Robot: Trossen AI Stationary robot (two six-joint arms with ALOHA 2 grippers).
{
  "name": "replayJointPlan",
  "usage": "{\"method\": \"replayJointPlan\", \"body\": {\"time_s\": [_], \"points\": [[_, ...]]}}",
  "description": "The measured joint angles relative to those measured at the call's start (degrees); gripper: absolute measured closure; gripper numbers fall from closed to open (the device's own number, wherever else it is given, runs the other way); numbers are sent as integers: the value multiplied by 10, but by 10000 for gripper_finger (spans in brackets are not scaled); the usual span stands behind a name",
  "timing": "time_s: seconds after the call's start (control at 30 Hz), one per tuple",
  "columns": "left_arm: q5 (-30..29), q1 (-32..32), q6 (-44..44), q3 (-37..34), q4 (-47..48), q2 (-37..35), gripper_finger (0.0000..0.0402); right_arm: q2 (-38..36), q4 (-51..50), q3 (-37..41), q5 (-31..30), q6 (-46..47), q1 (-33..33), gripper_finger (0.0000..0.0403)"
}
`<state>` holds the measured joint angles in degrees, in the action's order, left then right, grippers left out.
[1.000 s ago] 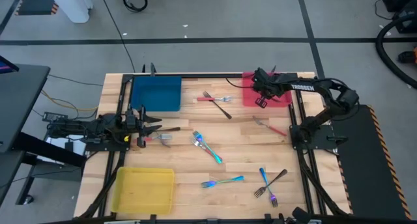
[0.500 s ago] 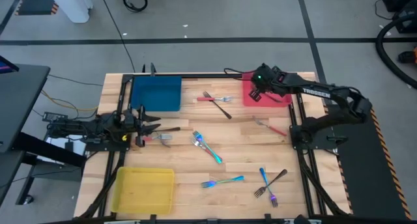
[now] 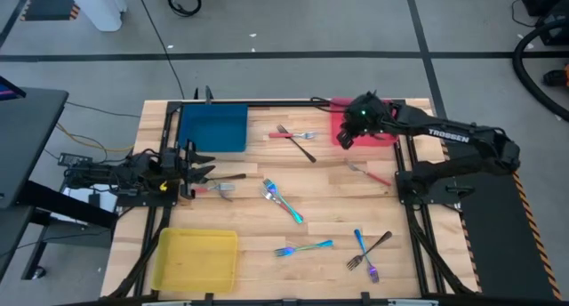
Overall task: Sort silverware by color (type)
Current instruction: Put the middle left pink fork into the yellow bin
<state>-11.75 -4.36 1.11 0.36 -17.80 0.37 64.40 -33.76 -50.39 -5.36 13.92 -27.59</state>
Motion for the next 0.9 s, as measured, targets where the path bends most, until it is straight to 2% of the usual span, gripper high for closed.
{"method": "replayJointPlan", "body": {"time_s": [0.17, 0.73, 0.9], "points": [[0, 0, 0, 0, 0, 0, 285, 1, 3, 0, 31, 31, 32, 366], [1, 0, -3, 0, 6, 0, 275, 1, 7, 0, 30, 32, 92, 366], [51, 0, -4, 0, 12, 0, 254, 1, 7, 0, 26, 56, 93, 366]]}}
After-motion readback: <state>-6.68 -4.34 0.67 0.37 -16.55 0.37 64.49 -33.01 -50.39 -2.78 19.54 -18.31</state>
